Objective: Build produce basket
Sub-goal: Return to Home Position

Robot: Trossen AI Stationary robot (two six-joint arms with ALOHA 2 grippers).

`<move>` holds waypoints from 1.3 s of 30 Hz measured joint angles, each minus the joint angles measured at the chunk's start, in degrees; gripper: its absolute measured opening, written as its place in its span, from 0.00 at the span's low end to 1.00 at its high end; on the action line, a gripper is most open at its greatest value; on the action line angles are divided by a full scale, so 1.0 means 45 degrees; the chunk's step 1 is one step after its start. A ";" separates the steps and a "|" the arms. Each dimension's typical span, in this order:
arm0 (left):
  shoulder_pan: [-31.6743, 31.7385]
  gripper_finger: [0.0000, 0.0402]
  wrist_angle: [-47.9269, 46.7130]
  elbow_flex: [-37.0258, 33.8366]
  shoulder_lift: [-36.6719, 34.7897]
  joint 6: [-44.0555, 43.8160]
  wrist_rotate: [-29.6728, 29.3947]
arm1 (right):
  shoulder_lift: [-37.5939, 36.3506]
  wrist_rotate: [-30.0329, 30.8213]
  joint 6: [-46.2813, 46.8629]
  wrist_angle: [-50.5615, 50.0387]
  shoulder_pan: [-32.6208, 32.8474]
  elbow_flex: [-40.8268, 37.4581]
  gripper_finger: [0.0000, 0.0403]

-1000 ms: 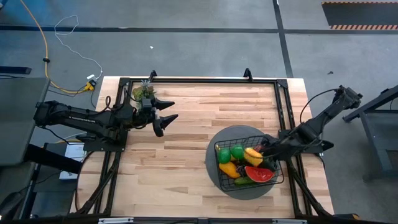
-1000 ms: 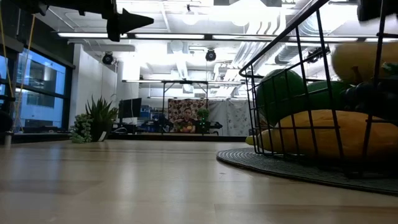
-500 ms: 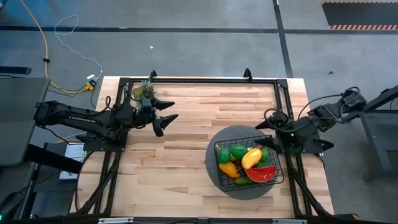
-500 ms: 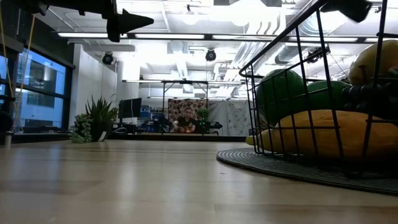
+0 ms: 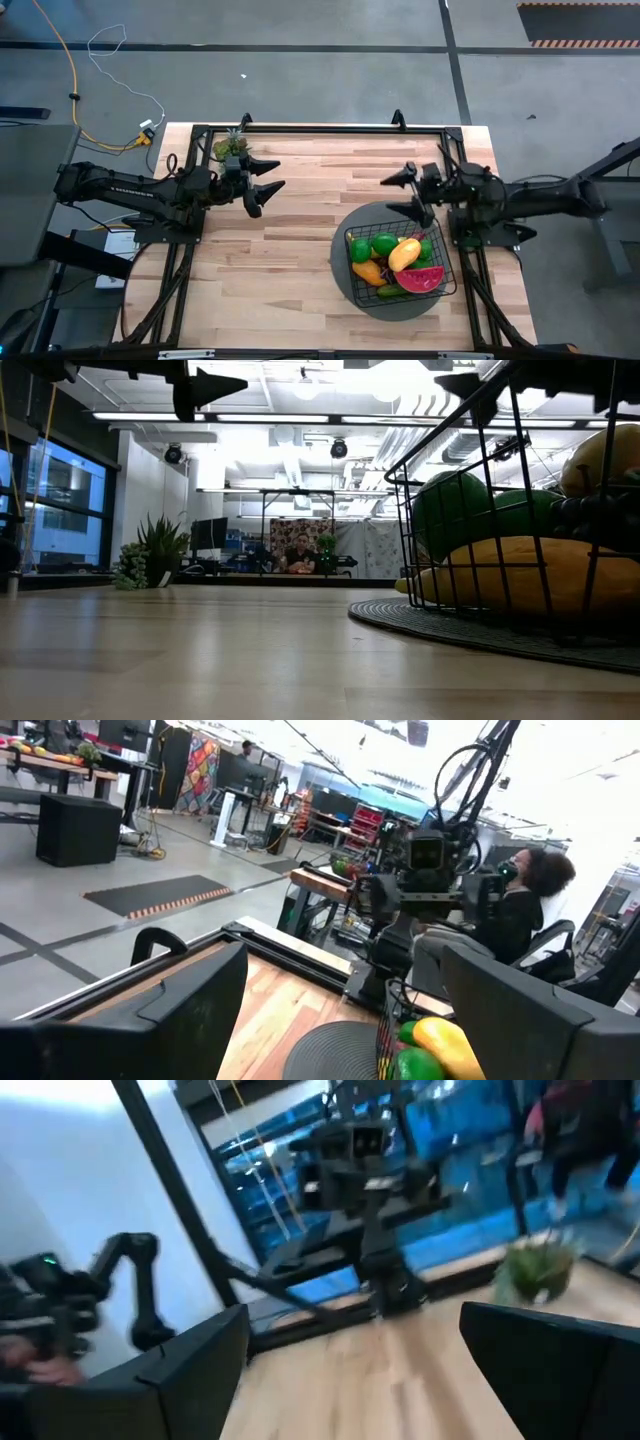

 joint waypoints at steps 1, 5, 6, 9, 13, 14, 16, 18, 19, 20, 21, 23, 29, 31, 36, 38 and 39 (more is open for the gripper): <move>0.0005 0.81 0.0000 0.0000 0.0000 0.0000 0.0000 | 0.0155 -0.0291 -0.0335 0.0431 -0.0410 -0.0096 0.86; 0.0000 0.81 0.0000 0.0000 0.0000 0.0000 -0.0005 | 0.0663 -0.1280 -0.1929 0.0712 -0.1816 0.0085 0.86; 0.0002 0.81 0.0000 0.0000 0.0000 0.0000 -0.0001 | 0.0755 -0.1516 -0.2202 0.0704 -0.2094 0.0196 0.86; 0.0005 0.81 0.0000 0.0000 0.0000 -0.0007 0.0000 | 0.0892 -0.2145 -0.2446 0.0728 -0.2607 0.0520 0.86; 0.0005 0.81 -0.0005 0.0000 0.0000 0.0000 0.0201 | 0.0886 -0.2602 -0.1850 0.0722 -0.2593 0.0764 0.86; 0.0005 0.81 -0.0005 0.0000 0.0000 0.0000 0.0250 | 0.0868 -0.2602 -0.1585 0.0721 -0.2548 0.0809 0.86; 0.0005 0.81 -0.0010 0.0000 0.0000 0.0003 0.0326 | 0.0830 -0.2547 -0.0918 0.0738 -0.2450 0.0869 0.86; 0.0005 0.81 -0.0010 0.0000 0.0001 0.0069 0.0330 | 0.0813 -0.2456 0.0142 0.0772 -0.2381 0.0893 0.86; 0.0005 0.81 -0.0010 0.0000 0.0000 0.0095 0.0330 | 0.0810 -0.2456 0.0546 0.0776 -0.2373 0.0893 0.86; 0.0005 0.81 -0.0010 0.0000 0.0000 0.0097 0.0330 | 0.0810 -0.2453 0.0845 0.0768 -0.2373 0.0893 0.86; 0.0005 0.81 -0.0010 0.0000 0.0003 0.0097 0.0330 | 0.0815 -0.2451 0.1059 0.0762 -0.2373 0.0893 0.86; 0.0005 0.81 -0.0010 0.0000 0.0000 0.0097 0.0330 | 0.0815 -0.2442 0.1220 0.0745 -0.2373 0.0893 0.86; 0.0005 0.81 -0.0010 0.0000 0.0003 0.0102 0.0330 | 0.0834 -0.2246 -0.0213 0.0203 -0.2370 0.0898 0.86; 0.0005 0.81 -0.0011 0.0000 0.0000 0.0102 0.0330 | 0.0839 -0.1845 -0.1585 -0.0277 -0.2368 0.0898 0.86; 0.0005 0.81 -0.0010 0.0000 0.0000 0.0102 0.0330 | 0.0839 -0.1038 -0.2952 -0.0535 -0.2363 0.0898 0.86; 0.0001 0.81 -0.0014 0.0000 0.0000 0.0102 0.0330 | 0.0839 -0.0617 -0.2391 -0.0539 -0.2367 0.0898 0.86; 0.0002 0.81 -0.0015 0.0000 0.0003 0.0102 0.0330 | 0.0839 -0.0536 -0.2229 -0.0537 -0.2388 0.0898 0.86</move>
